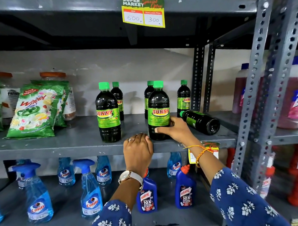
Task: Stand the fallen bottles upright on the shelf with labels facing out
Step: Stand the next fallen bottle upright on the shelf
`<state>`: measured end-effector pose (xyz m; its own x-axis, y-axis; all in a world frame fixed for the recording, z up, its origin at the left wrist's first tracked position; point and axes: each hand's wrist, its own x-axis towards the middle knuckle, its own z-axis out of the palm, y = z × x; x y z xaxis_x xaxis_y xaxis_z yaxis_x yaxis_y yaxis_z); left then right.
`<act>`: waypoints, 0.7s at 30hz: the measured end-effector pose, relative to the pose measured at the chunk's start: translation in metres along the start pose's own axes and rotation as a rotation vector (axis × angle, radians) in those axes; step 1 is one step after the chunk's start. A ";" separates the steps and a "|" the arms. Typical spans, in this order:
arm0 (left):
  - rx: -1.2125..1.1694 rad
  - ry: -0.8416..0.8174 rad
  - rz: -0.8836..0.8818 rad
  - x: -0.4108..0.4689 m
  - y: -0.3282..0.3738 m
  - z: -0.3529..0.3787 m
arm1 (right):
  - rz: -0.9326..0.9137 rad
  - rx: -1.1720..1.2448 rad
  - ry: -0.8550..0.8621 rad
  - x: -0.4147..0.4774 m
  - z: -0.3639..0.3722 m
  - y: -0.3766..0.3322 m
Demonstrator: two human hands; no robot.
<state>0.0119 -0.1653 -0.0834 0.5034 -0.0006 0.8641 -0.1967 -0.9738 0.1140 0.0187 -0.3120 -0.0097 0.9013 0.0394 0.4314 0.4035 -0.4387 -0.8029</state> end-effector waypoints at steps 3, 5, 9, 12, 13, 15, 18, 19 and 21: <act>-0.001 -0.015 0.003 0.000 0.001 -0.003 | -0.013 -0.009 -0.004 -0.002 0.000 0.000; -0.006 -0.023 -0.004 0.000 0.001 -0.003 | -0.004 0.005 -0.002 -0.001 0.000 0.001; -0.009 -0.027 -0.008 0.000 0.001 -0.002 | 0.021 0.010 0.007 0.001 0.002 0.004; 0.000 -0.032 0.000 0.000 0.001 -0.003 | 0.014 0.017 0.020 0.000 0.004 0.005; 0.005 -0.035 -0.002 0.000 0.001 -0.003 | 0.011 0.023 0.026 -0.002 0.004 0.004; 0.011 -0.050 -0.010 -0.001 0.001 -0.004 | 0.002 0.033 0.031 -0.003 0.004 0.003; 0.010 -0.076 -0.017 -0.001 0.001 -0.001 | 0.013 0.032 -0.020 -0.002 0.002 0.002; 0.006 -0.071 -0.019 -0.001 0.001 0.001 | 0.022 0.020 -0.055 -0.003 0.000 0.001; -0.045 -0.025 -0.055 -0.003 0.001 0.005 | 0.047 0.016 -0.077 -0.003 -0.009 -0.001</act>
<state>0.0141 -0.1675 -0.0880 0.5354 0.0459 0.8433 -0.2061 -0.9612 0.1832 0.0143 -0.3195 -0.0060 0.9284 0.0888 0.3609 0.3628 -0.4274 -0.8281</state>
